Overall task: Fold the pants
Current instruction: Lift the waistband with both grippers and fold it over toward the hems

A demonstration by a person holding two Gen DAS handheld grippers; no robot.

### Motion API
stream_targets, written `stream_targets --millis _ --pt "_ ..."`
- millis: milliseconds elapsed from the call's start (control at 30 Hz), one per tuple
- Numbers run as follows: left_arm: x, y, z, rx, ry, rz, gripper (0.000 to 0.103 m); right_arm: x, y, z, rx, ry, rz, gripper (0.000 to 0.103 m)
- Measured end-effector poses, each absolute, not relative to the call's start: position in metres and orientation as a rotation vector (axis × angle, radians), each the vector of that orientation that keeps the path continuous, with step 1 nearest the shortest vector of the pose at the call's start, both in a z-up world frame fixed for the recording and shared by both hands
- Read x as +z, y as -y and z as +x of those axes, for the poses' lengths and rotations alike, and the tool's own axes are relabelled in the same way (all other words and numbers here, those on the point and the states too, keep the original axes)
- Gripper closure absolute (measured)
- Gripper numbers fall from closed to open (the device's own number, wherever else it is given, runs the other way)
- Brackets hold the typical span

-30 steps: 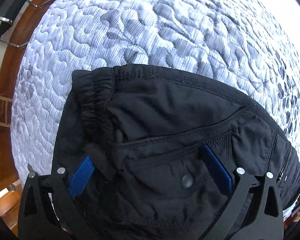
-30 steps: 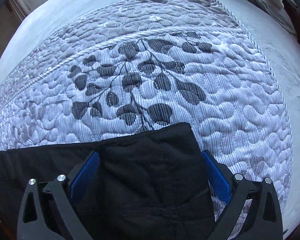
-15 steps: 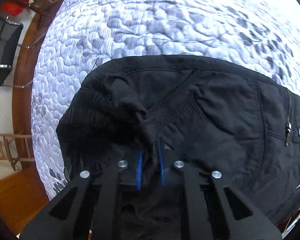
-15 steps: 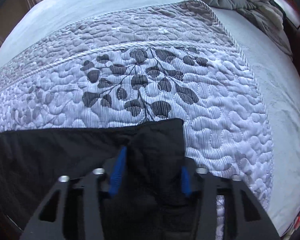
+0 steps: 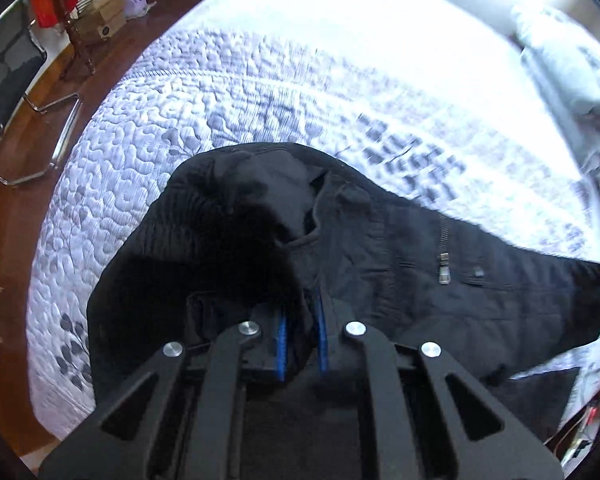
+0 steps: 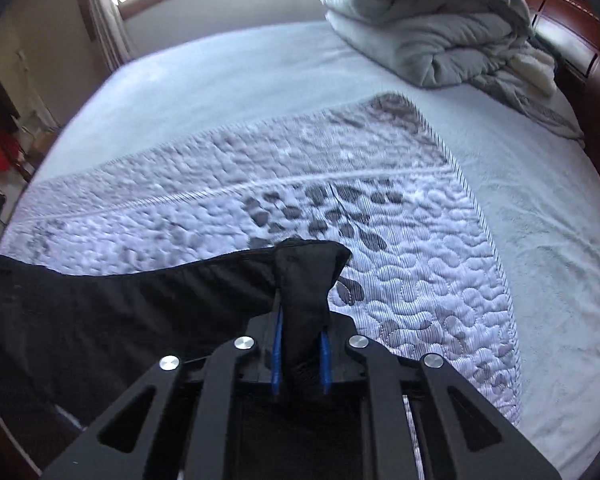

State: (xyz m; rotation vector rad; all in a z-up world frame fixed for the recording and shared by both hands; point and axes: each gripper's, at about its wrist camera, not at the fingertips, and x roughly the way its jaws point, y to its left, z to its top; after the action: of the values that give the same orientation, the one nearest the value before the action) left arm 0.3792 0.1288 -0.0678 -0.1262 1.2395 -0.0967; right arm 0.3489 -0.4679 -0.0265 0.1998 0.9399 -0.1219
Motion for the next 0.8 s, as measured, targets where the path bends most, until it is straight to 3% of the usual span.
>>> stream_targets --millis 400,800 --pt "-0.026 -0.167 0.245 -0.25 -1.032 -0.284 0.093 0.044 0.43 0.202 -0.053 -0.581 0.182 0.09" --pt "-0.083 -0.243 0.124 -0.151 -1.046 -0.458 0.086 -0.004 0.462 0.047 -0.2 -0.608 0.395 0.09"
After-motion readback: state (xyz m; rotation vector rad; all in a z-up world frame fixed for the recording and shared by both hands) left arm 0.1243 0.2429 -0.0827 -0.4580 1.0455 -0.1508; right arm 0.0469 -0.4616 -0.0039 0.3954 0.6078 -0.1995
